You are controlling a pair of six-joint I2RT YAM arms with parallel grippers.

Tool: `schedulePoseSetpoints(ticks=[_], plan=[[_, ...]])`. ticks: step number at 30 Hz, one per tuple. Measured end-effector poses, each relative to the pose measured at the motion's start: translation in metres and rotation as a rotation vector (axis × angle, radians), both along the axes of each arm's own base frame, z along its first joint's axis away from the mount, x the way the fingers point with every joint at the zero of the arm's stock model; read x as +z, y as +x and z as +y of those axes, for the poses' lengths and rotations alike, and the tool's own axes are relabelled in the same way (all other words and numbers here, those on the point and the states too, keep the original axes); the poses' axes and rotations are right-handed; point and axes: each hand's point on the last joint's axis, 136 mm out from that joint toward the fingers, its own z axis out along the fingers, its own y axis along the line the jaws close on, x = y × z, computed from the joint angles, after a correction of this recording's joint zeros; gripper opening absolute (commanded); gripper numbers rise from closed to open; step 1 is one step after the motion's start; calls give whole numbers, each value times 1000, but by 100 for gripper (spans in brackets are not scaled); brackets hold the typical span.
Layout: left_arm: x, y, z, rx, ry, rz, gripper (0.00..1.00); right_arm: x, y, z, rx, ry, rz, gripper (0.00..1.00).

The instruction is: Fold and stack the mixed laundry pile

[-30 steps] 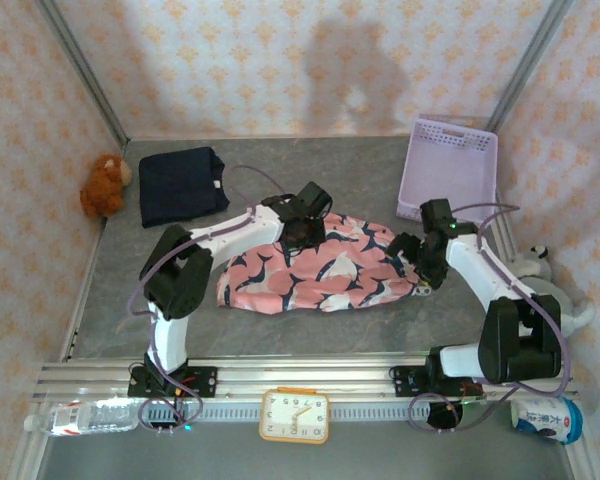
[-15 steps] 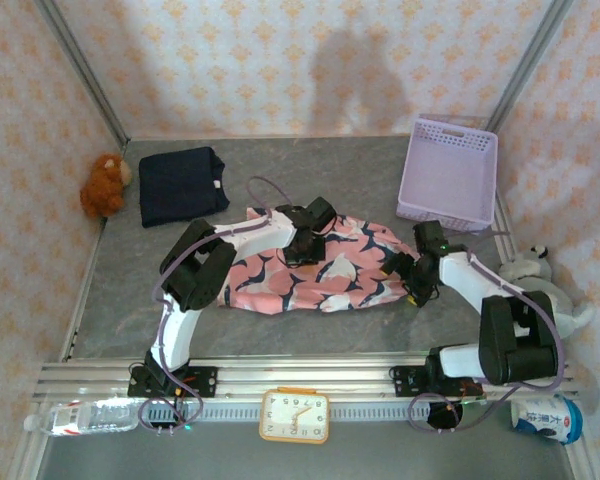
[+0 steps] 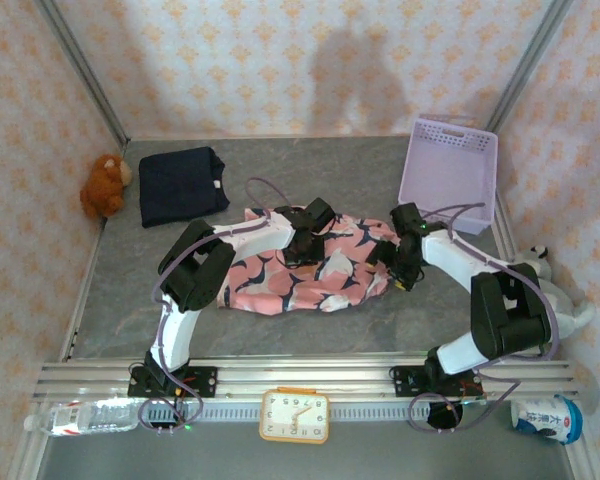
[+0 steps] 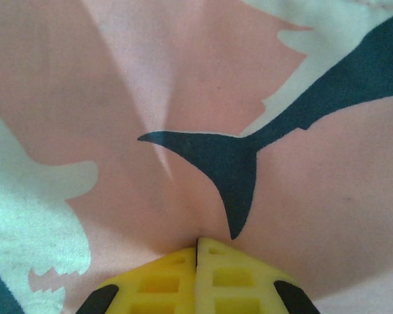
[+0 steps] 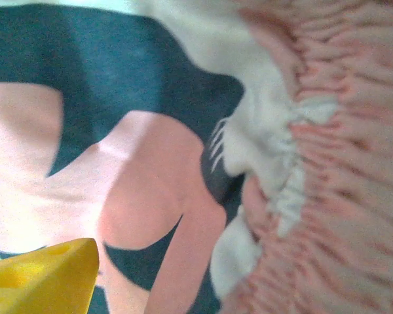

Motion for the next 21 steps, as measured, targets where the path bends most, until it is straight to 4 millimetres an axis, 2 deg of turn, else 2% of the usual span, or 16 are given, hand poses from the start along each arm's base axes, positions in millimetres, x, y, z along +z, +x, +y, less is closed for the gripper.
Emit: schedulePoseSetpoints(ticks=[2,5,8,13,14,16,21], plan=[[0,0,0,0,0,0,0,1,3,2,12,-1,-6,81],[0,0,0,4,0,0,0,-10,1,2,14,-9,31,79],[0,0,0,8,-1,1,0,-23,-1,2,15,-25,71,71],[0,0,0,18,-3,3,0,-26,-4,-4,25,-56,110,43],[0,0,0,19,-3,3,0,-26,-5,-5,28,-62,117,33],[0,0,0,22,-4,4,0,-25,0,-2,57,-60,102,0],[1,2,-4,11,1,8,0,-10,22,0,142,-93,20,0]])
